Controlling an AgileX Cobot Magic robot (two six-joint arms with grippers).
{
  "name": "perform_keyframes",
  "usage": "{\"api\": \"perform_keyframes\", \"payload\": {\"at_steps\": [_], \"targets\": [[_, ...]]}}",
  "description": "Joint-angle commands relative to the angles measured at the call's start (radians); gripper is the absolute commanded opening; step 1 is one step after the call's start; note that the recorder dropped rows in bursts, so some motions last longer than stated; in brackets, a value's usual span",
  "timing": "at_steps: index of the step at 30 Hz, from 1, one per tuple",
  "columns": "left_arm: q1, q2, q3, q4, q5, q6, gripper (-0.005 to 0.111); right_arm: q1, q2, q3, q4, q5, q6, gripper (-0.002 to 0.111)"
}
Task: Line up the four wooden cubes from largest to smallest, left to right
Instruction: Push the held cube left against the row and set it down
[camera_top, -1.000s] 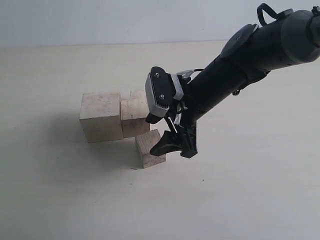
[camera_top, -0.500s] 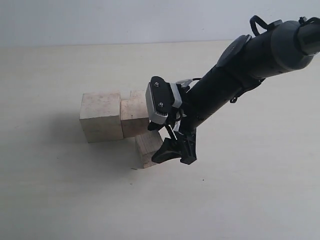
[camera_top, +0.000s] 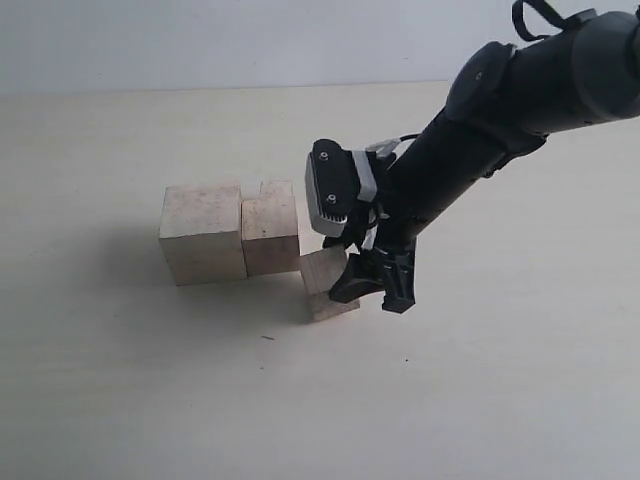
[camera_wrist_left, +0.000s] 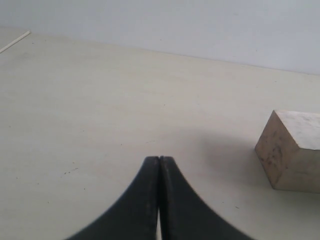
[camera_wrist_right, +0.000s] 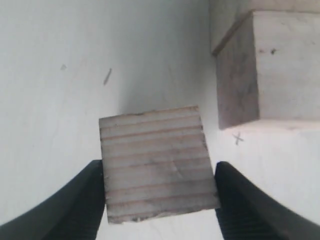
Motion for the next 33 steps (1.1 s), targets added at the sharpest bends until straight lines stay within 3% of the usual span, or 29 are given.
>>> {"api": "perform_keyframes", "payload": {"at_steps": [1,7,16,25,33], "targets": [[-0.005,-0.006,0.000,0.000,-0.006,0.000,0.000,-0.038,-0.040,0.001,-0.075,-0.013,0.064,0.000],[-0.005,-0.006,0.000,0.000,-0.006,0.000,0.000,-0.118,-0.044,0.001,-0.048,-0.066,0.046,0.000],[-0.005,-0.006,0.000,0.000,-0.006,0.000,0.000,-0.143,0.075,-0.008,0.281,-0.106,-0.333,0.000],[-0.005,-0.006,0.000,0.000,-0.006,0.000,0.000,-0.147,0.200,-0.183,0.314,0.006,-0.340,0.000],[-0.005,-0.006,0.000,0.000,-0.006,0.000,0.000,-0.147,0.242,-0.199,0.318,0.064,-0.335,0.000]]}}
